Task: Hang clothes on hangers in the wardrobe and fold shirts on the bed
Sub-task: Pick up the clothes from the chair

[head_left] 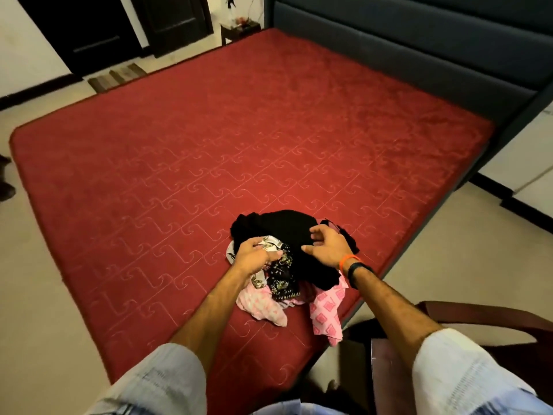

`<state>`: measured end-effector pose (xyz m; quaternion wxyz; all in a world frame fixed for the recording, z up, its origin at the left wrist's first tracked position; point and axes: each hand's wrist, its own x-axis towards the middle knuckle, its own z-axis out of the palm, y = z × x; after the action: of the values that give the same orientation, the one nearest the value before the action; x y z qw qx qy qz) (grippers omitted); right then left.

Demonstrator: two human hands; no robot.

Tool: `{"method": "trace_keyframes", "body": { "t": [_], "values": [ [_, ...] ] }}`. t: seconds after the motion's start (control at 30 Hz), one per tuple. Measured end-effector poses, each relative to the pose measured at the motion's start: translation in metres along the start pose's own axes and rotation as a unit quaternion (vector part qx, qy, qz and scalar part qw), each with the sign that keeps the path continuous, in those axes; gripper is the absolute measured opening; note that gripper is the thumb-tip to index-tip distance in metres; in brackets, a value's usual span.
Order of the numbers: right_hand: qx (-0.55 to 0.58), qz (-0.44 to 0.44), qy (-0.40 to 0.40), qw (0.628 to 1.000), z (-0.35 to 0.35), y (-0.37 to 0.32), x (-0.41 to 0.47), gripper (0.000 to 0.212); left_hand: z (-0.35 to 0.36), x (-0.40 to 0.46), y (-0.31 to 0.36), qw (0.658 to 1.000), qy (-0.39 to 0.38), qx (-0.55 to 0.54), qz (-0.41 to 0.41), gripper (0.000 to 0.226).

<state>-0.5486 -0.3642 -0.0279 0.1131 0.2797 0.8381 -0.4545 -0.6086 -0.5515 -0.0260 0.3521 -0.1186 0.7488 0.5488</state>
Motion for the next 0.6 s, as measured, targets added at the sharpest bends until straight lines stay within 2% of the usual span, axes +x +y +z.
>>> {"method": "trace_keyframes", "body": {
  "t": [0.13, 0.33, 0.5, 0.6],
  "values": [
    [0.008, -0.045, 0.001, 0.999, 0.002, -0.006, 0.004, 0.049, 0.002, -0.015, 0.002, 0.999, 0.029, -0.02, 0.017, 0.07],
    [-0.041, -0.143, -0.065, 0.987, 0.012, -0.018, 0.003, 0.043, -0.001, -0.043, -0.011, 0.987, 0.119, -0.097, 0.038, 0.056],
    [-0.079, -0.241, -0.156, 0.955, 0.044, -0.046, -0.012, 0.04, -0.021, -0.093, -0.045, 0.953, 0.256, -0.158, 0.038, 0.056],
    [-0.088, -0.283, -0.233, 0.926, 0.077, -0.065, -0.042, 0.039, -0.039, -0.13, -0.077, 0.917, 0.342, -0.202, 0.024, 0.054]
  ]
}}
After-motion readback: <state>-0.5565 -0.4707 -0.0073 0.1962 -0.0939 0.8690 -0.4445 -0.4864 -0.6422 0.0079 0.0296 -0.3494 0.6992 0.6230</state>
